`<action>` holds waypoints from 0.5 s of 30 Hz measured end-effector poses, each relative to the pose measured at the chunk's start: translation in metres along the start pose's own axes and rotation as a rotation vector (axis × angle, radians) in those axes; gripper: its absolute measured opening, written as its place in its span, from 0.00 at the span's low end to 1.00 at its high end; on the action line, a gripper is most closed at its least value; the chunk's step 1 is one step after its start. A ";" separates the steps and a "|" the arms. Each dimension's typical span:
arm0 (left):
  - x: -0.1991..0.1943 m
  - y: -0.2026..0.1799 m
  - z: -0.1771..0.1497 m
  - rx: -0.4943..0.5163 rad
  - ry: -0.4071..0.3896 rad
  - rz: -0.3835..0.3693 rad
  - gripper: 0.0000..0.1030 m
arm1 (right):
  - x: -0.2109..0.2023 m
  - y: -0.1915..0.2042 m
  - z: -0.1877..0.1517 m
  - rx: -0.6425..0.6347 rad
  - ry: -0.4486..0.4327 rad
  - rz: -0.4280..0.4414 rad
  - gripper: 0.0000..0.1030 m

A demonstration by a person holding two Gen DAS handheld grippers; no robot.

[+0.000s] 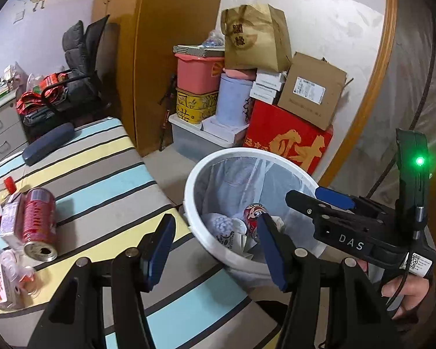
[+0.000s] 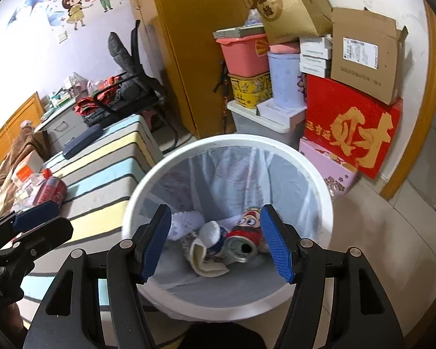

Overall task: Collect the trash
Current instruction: 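Move both open tools back to the table trash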

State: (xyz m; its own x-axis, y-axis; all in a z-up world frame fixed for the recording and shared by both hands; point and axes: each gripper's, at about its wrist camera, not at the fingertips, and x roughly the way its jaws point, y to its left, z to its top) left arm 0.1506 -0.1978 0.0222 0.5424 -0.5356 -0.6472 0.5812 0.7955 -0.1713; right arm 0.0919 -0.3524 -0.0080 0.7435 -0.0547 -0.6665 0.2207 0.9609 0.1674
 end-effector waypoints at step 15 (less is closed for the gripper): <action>-0.051 0.061 -0.022 -0.083 -0.069 0.122 0.60 | -0.006 0.053 -0.001 -0.060 -0.037 0.097 0.63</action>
State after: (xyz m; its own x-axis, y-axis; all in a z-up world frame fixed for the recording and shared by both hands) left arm 0.1451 -0.1158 0.0283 0.6479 -0.4498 -0.6147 0.4580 0.8749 -0.1574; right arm 0.0984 -0.3009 0.0046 0.7825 0.0307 -0.6219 0.1089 0.9766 0.1852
